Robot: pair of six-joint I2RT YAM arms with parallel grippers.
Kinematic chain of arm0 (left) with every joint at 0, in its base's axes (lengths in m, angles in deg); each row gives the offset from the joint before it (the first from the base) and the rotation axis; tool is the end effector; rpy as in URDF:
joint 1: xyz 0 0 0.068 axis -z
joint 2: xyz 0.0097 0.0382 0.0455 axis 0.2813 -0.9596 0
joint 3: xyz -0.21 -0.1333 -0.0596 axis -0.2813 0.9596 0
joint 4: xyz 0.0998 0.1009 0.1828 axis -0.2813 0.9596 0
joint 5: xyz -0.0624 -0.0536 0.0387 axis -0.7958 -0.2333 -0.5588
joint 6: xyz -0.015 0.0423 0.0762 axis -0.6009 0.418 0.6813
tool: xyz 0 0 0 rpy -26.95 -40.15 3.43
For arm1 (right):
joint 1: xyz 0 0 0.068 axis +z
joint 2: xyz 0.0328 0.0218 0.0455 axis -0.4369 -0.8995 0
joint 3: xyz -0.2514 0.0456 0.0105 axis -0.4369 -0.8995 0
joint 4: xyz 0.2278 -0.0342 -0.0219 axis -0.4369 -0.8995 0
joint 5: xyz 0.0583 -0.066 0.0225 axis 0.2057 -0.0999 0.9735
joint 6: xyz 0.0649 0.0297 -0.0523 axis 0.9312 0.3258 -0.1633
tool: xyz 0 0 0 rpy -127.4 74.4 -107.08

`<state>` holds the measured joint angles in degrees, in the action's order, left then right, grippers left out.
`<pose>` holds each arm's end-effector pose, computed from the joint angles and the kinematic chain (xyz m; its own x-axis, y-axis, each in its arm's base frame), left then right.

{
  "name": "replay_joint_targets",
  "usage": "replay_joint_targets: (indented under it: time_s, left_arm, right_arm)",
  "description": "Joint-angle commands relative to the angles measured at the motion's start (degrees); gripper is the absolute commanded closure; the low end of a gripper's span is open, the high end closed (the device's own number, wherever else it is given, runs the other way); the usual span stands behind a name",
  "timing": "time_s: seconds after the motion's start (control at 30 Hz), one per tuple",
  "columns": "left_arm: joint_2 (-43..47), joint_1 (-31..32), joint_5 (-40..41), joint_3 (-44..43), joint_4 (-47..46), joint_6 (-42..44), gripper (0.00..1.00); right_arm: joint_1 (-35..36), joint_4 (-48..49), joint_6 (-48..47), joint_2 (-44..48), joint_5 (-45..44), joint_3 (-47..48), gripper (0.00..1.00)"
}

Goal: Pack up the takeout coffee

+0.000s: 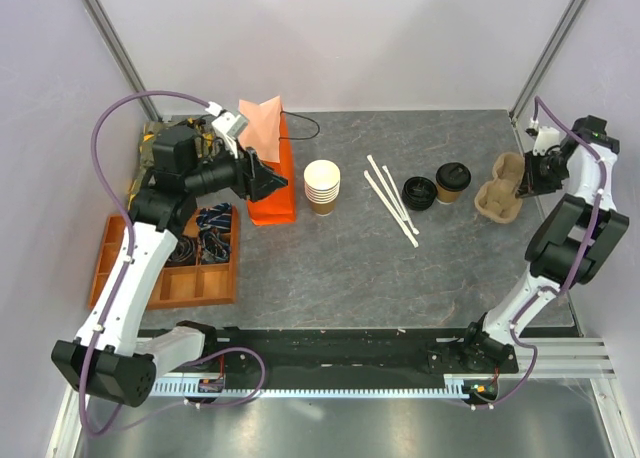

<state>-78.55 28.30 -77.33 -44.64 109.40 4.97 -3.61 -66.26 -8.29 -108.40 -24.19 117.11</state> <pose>0.2273 -0.1026 0.3747 -0.4166 -0.0037 -0.9091 0.7317 0.5922 -0.3377 0.3414 -0.1620 0.2158 -0.8929 -0.0358 -0.4488 -0.0984 0.9882 0.1171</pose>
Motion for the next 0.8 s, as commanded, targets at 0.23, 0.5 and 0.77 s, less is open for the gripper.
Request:
replay_joint_targets:
  time_s: [0.23, 0.5, 0.77]
  left_arm:
    - [4.0, 13.2, -3.1, 3.7, 1.5, 29.2, 0.37]
    - [7.9, 22.8, -5.9, 9.8, 2.1, 45.2, 0.42]
    - [12.3, 38.7, 2.8, 20.2, -8.5, 61.6, 0.6]
  right_arm:
    - [-0.5, -16.8, -14.2, 25.0, 16.0, -11.7, 1.0]
    - [14.2, -23.4, -24.3, 34.4, 23.9, -22.9, 1.0]
    - [32.4, -20.4, -18.5, 32.0, 28.5, -26.6, 1.0]
